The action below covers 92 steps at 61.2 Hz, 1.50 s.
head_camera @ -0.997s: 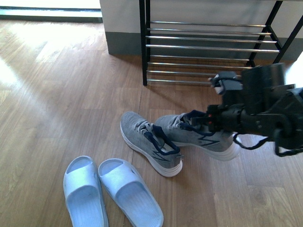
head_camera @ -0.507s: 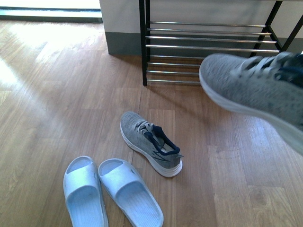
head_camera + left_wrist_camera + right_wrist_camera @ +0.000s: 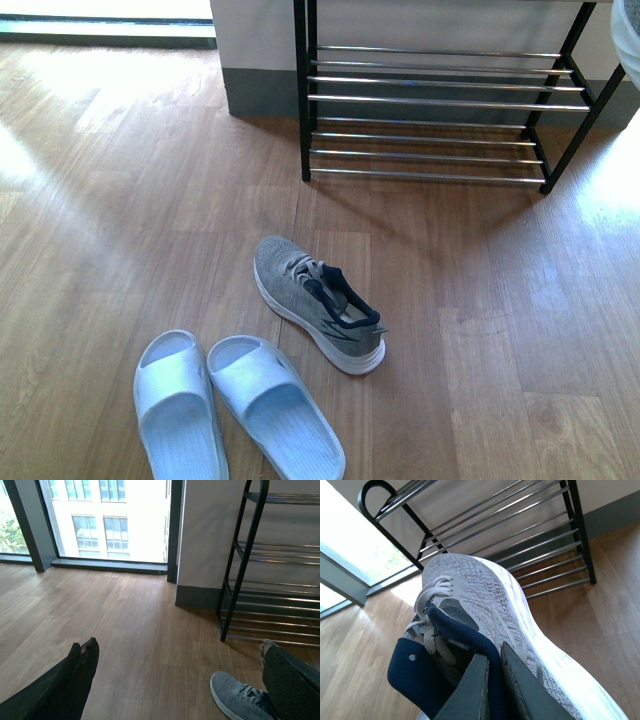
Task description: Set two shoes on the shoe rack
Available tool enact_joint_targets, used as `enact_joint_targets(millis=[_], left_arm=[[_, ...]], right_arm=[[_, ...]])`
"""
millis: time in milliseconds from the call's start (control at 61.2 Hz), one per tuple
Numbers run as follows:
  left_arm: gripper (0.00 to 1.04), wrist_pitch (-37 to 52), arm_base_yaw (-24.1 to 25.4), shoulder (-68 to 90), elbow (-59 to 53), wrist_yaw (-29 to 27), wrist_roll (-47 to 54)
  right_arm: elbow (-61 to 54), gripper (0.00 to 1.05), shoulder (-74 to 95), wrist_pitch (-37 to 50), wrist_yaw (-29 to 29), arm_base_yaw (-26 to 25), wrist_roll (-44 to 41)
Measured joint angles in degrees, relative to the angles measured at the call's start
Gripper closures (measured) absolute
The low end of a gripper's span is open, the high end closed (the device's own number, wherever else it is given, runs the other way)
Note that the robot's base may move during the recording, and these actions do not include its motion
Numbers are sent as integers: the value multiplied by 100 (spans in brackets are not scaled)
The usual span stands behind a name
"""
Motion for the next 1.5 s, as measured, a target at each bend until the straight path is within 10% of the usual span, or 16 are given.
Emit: enact_joint_targets(millis=[1112, 1242, 1504], left_arm=[[9, -2, 0, 0, 0, 4, 0], [9, -1296, -990, 2031, 960, -3379, -1067], [9, 804, -992, 6332, 1971, -2354, -1711]], right_arm=[[-13, 100, -20, -2, -33, -26, 20], [-13, 100, -20, -2, -52, -26, 20], [-13, 100, -20, -2, -50, -24, 20]])
